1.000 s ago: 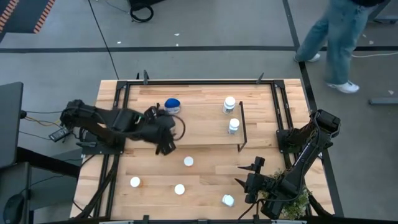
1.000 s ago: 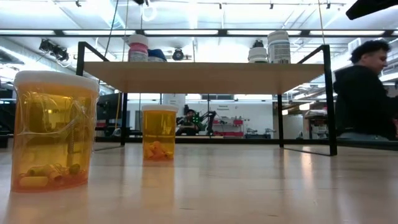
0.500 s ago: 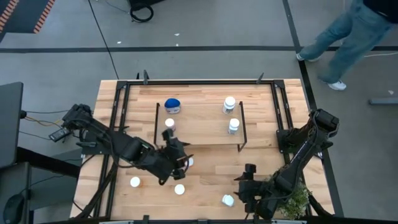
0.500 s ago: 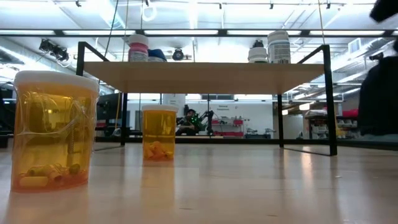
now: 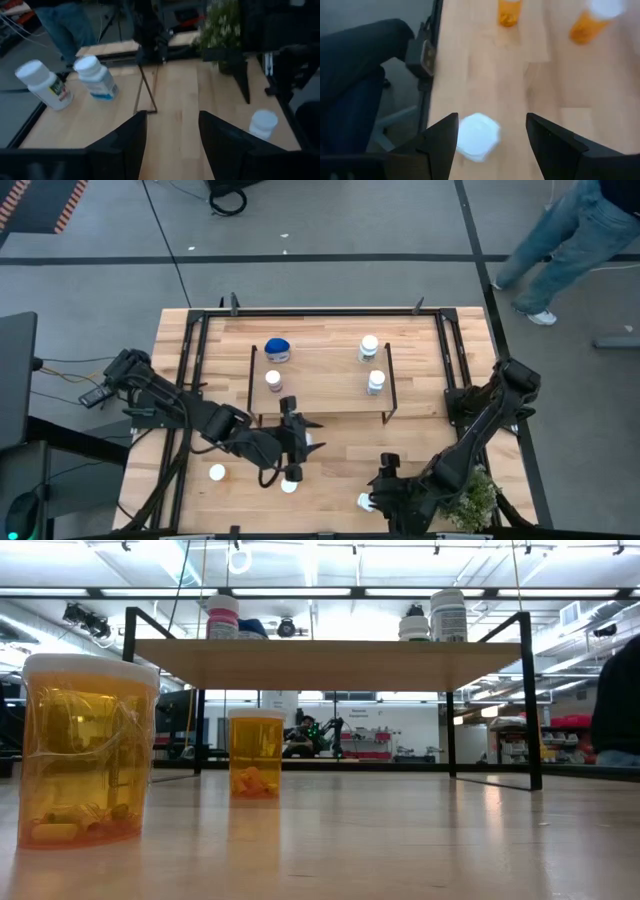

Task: Pick and place medicine bottles onto shelf by color
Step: Put the light blue medicine bottle on the shelf

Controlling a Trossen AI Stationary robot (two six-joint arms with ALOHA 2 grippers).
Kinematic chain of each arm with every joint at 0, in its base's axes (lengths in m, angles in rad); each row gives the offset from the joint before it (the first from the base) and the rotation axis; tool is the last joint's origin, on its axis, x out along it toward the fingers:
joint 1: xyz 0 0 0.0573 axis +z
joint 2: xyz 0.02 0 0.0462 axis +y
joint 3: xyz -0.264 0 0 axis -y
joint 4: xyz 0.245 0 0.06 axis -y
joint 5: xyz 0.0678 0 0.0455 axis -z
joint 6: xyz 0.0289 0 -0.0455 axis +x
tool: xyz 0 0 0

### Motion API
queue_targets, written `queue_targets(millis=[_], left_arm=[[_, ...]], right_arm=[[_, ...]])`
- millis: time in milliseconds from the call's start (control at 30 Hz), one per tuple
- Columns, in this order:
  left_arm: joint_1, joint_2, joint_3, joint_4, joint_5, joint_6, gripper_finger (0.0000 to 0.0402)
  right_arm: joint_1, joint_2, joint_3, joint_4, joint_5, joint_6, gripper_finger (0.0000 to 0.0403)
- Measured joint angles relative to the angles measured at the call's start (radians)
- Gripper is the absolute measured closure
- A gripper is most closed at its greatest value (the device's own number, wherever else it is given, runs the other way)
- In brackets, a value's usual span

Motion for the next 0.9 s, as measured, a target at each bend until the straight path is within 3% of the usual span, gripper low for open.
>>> queue_targets(millis=[200,467,900], left_arm=[[-0.005,0.057,-0.001,0.010,0.012,-0.006,0.0221],[-0.003,0.061,0.000,0.064,0.011,0.006,0.0223],[0.019,0.061,0.031,0.099,0.008,0.107,0.0229]], right_arm=[[0.002,0.094,-0.001,0.039,-0.048,0.011,0.0162],[0.029,0.101,-0.001,0.053,-0.024,0.044,0.0158],[0.045,0.154,-0.001,0.052,0.045,0.014,0.0095]])
